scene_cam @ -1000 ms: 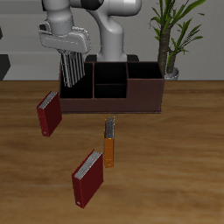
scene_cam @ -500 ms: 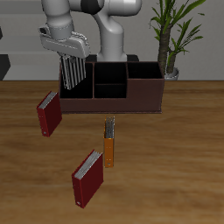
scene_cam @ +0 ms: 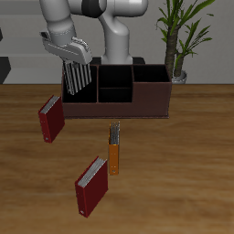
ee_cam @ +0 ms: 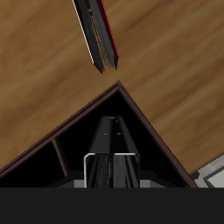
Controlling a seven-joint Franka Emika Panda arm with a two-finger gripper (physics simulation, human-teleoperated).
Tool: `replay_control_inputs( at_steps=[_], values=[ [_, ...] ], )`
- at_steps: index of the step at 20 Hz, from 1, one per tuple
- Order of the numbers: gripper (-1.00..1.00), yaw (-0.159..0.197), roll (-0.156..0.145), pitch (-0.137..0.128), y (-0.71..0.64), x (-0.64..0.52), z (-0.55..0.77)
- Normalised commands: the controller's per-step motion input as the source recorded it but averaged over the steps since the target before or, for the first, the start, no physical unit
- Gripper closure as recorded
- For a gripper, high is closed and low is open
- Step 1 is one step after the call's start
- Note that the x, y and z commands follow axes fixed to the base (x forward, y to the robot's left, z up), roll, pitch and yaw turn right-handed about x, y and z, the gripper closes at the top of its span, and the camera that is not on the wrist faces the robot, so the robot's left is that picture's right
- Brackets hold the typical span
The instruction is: Place the striped book into the back desk caddy's left compartment and place the right red book into the back desk caddy's back compartment and place the orange book into the back desk caddy's front compartment
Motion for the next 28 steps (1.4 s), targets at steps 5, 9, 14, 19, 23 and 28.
replay_control_inputs(
  at_steps=[5, 9, 14, 19, 23, 28],
  values=[
    [-1.0, -0.163, 0.059, 0.138, 0.05, 0.1, -0.13],
    [-1.0, -0.074, 0.025, 0.048, 0.08, 0.03, -0.01],
    [-1.0, 0.012, -0.002, -0.072, 0.09, -0.06, 0.22],
    [-1.0, 0.081, -0.015, -0.07, 0.15, 0.0, 0.2],
    [-1.0, 0.128, -0.07, -0.112, 0.23, 0.14, 0.27],
    [-1.0, 0.268, -0.073, -0.152, 0.36, 0.17, 0.23]
  ],
)
